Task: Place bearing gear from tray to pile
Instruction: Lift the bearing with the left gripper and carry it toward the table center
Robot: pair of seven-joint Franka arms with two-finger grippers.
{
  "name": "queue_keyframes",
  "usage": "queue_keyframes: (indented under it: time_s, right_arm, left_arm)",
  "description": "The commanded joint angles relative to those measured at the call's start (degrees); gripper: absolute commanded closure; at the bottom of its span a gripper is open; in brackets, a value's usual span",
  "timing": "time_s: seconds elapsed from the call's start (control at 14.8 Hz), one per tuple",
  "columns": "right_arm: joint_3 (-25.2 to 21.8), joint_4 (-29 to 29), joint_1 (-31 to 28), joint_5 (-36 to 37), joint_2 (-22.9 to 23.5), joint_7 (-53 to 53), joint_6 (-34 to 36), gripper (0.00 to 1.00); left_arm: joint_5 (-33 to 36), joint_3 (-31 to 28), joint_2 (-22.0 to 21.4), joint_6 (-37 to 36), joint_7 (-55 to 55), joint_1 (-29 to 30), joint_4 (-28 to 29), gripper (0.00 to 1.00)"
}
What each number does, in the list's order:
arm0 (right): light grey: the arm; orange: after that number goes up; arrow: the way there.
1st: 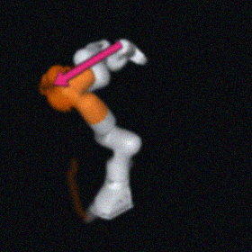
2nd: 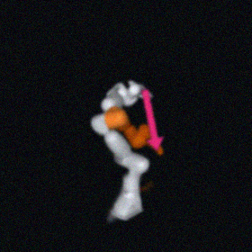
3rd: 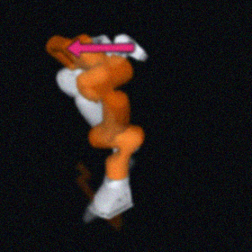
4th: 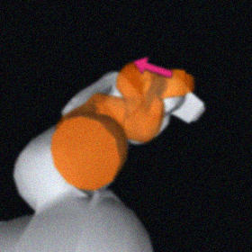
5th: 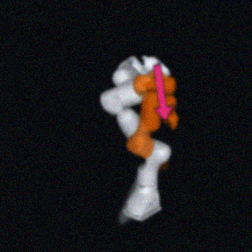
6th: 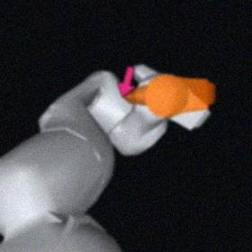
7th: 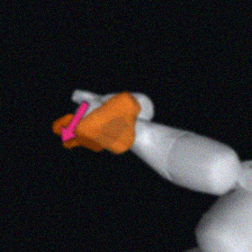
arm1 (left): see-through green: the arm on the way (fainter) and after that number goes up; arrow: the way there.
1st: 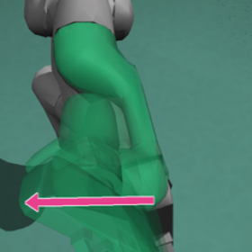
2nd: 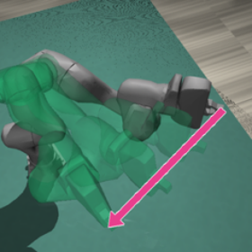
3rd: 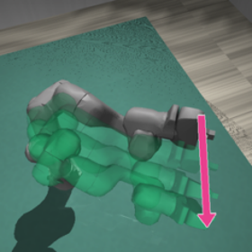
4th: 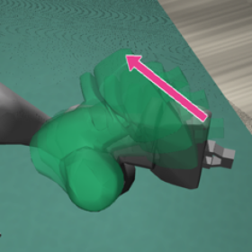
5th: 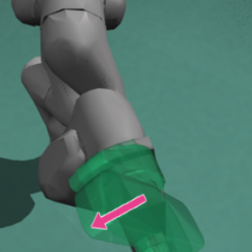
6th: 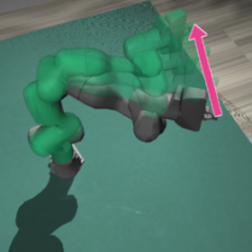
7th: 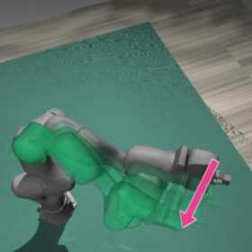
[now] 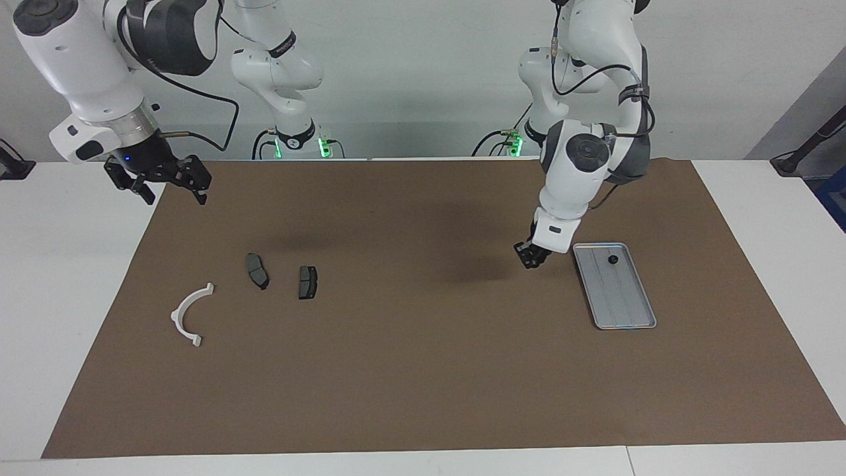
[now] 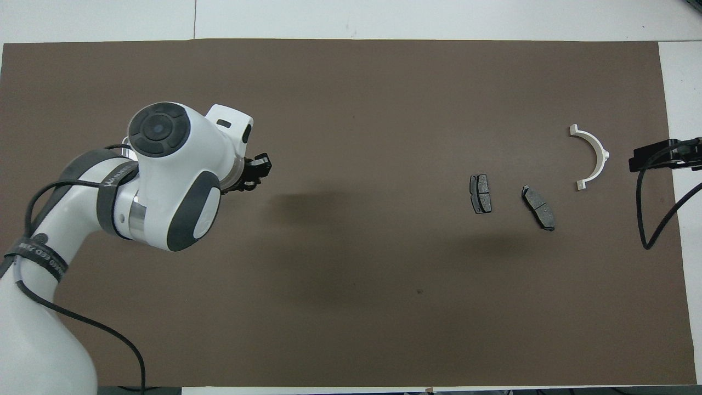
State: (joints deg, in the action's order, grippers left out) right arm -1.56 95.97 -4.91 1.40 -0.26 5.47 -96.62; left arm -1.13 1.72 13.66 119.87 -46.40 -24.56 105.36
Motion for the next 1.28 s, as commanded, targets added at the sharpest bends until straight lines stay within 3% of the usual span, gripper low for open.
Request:
queue_keyframes:
  time_s: [0.0, 0.2, 0.61, 0.74, 1.22]
  right_arm:
    - [0.5, 0.8, -1.0, -0.1, -0.5, 0.2, -1.5, 0.0]
    - [0.5, 0.9, -0.8, -0.1, -0.6, 0.9, -1.1, 0.0]
    - [0.5, 1.1, -0.9, -0.7, -0.7, 2.5, -1.0, 0.0]
    - [0.5, 1.3, -0.5, -0.7, -0.9, 2.1, -0.6, 0.0]
    - [0.6, 2.1, -0.1, -0.7, -1.0, 1.5, -0.9, 0.0]
  left_arm:
    - [-0.6, -1.1, 9.6, -5.3, -8.8, -6.4, -13.8, 0.9]
    - [-0.9, -1.3, 14.9, -8.2, -13.2, -11.3, -20.6, 0.9]
    - [-4.8, -1.2, 18.2, -1.7, -19.9, -16.3, -21.1, 0.9]
    - [-4.4, -1.5, 22.0, -2.0, -22.5, -18.7, -22.9, 0.9]
    - [-4.4, -1.6, 22.0, 0.3, -22.9, -18.4, -21.3, 0.9]
